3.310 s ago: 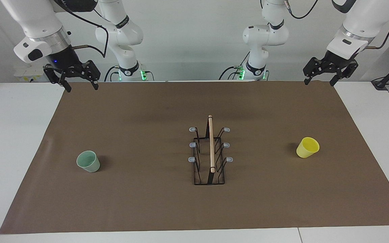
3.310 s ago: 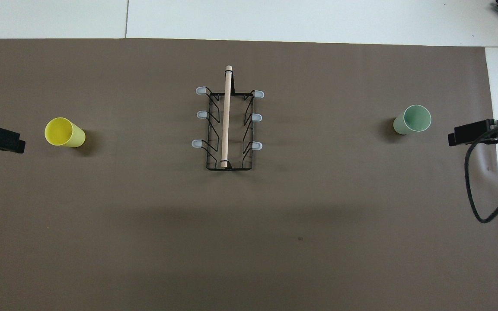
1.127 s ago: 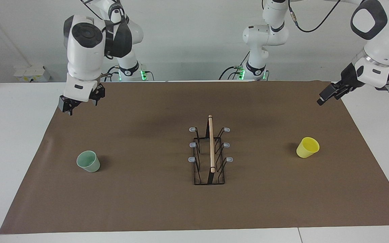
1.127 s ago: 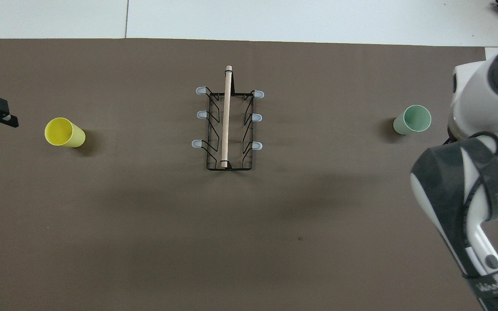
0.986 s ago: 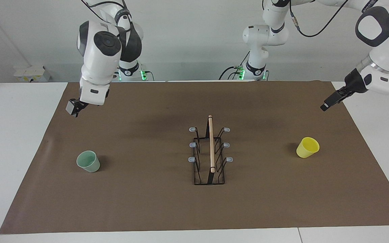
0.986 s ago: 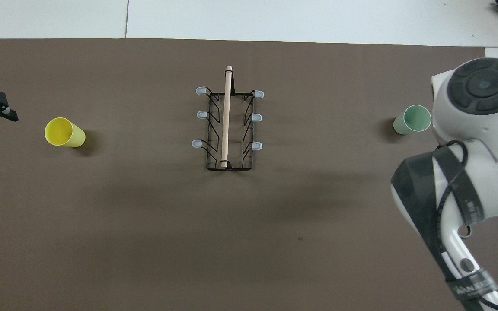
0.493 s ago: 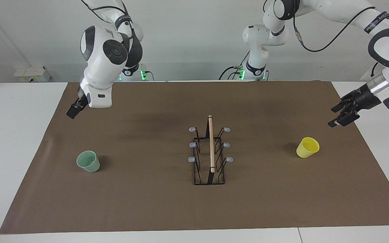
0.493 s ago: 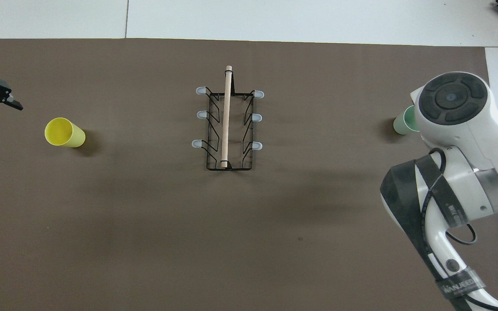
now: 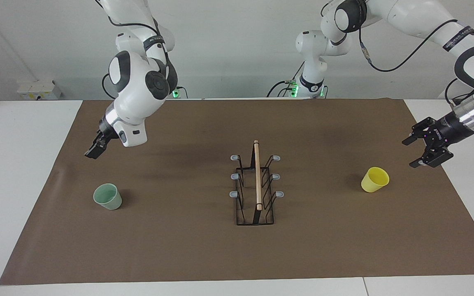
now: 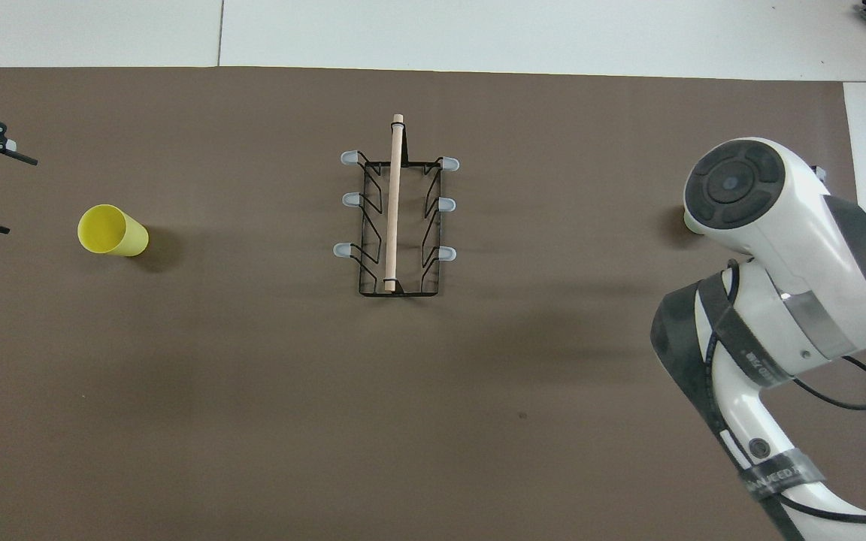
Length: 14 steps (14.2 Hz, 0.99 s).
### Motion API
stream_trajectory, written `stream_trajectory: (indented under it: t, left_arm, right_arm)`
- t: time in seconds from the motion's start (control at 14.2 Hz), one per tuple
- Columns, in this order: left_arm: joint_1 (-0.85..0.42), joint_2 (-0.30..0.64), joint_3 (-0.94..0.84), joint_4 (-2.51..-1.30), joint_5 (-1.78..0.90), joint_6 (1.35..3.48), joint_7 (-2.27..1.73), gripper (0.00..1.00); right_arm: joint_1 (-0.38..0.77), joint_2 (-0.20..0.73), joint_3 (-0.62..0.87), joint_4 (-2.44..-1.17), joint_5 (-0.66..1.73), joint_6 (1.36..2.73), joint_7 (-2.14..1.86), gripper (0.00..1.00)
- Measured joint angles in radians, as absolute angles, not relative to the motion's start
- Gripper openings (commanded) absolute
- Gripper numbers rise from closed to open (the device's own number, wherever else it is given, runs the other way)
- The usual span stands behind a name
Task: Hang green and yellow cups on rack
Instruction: 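Move the right gripper over the pale green cup while the left gripper opens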
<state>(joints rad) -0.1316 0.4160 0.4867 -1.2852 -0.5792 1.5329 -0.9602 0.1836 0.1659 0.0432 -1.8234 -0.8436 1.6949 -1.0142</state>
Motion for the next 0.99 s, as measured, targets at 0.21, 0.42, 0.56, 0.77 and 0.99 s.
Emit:
stream_trajectory:
  t: [0.21, 0.42, 0.56, 0.77, 0.99]
  left_arm:
    - [-0.127, 0.422, 0.490, -1.287, -0.617, 1.523, -0.986, 0.96]
    - [-0.105, 0.464, 0.503, -1.303, -0.693, 1.507, -1.003, 0.96]
    - [-0.084, 0.496, 0.524, -1.329, -0.745, 1.502, -1.003, 0.97]
    - [-0.087, 0.511, 0.551, -1.376, -0.769, 1.526, -1.003, 1.00]
    - [-0.106, 0.512, 0.568, -1.432, -0.803, 1.579, -1.002, 1.00]
  right_arm:
    - [0.187, 0.226, 0.042, -1.826, -0.891, 1.748, -1.014, 1.00]
    - [0.189, 0.273, 0.042, -1.833, -0.943, 1.784, -1.013, 1.00]
    - [0.199, 0.314, 0.043, -1.835, -0.976, 1.790, -0.992, 1.00]
    - [0.226, 0.382, 0.043, -1.837, -1.044, 1.814, -0.926, 1.00]
    - [0.235, 0.420, 0.043, -1.845, -1.101, 1.834, -0.899, 1.00]
